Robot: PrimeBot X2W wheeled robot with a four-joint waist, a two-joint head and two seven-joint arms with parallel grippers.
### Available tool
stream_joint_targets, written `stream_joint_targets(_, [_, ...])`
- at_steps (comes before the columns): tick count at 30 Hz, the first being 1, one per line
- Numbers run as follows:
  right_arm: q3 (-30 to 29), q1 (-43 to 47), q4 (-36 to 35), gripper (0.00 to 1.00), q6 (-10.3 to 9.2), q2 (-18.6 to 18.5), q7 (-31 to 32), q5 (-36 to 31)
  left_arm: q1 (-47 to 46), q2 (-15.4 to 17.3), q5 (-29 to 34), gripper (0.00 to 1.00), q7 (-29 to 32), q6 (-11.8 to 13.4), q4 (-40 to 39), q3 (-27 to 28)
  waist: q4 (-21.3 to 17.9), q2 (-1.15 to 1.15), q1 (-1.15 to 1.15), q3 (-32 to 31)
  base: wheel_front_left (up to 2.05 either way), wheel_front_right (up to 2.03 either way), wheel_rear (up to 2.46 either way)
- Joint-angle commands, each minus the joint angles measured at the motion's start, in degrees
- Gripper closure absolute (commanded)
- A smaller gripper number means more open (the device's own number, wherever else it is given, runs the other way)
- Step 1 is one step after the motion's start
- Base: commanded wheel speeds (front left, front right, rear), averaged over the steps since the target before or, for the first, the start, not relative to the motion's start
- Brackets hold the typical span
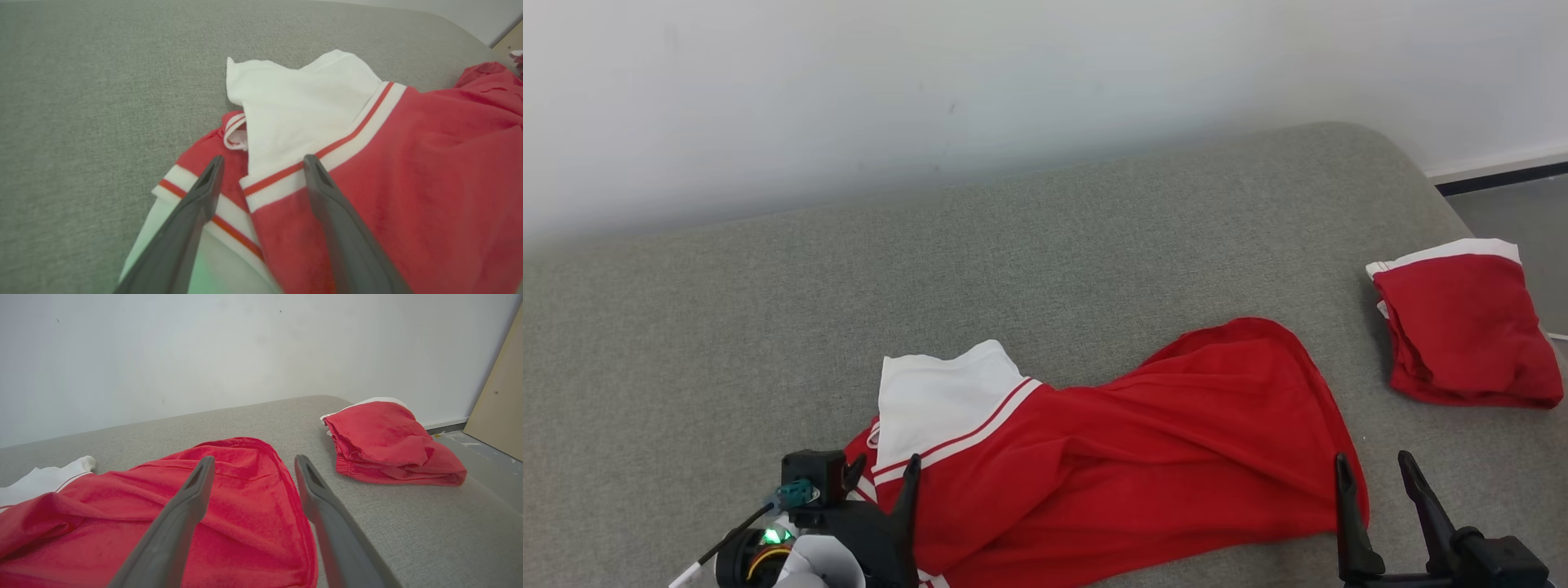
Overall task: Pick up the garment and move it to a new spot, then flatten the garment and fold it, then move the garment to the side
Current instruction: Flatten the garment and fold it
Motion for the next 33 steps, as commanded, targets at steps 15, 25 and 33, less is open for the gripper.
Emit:
stream_joint_targets(15, [-0.2, 0.0, 0.3, 0.00, -0.15, 0.0, -0.3, 0.3, -0.6, 1.1, -1.1, 1.00, -1.3, 0.3, -0.8, -1.2, 0.9, 0.00, -0.01, -0.8, 0.00, 0.00, 0.00])
stream_joint_targets(25, [-0.8, 0.7, 0.3, 0.00, -0.15, 0.0, -0.4, 0.5, 6.9, 4.7, -3.4, 1.00, -1.1, 3.3, -11.8, 2.1, 2.5, 0.00, -0.01, -1.2, 0.00, 0.00, 0.00])
stream_joint_targets(33, [-0.3, 0.3, 0.4, 0.00, -0.15, 0.0, -0.1, 0.2, 13.7, 7.4, -5.3, 1.00, 3.3, 5.3, -18.3, 3.8, 3.4, 0.00, -0.01, -1.1, 0.00, 0.00, 0.00])
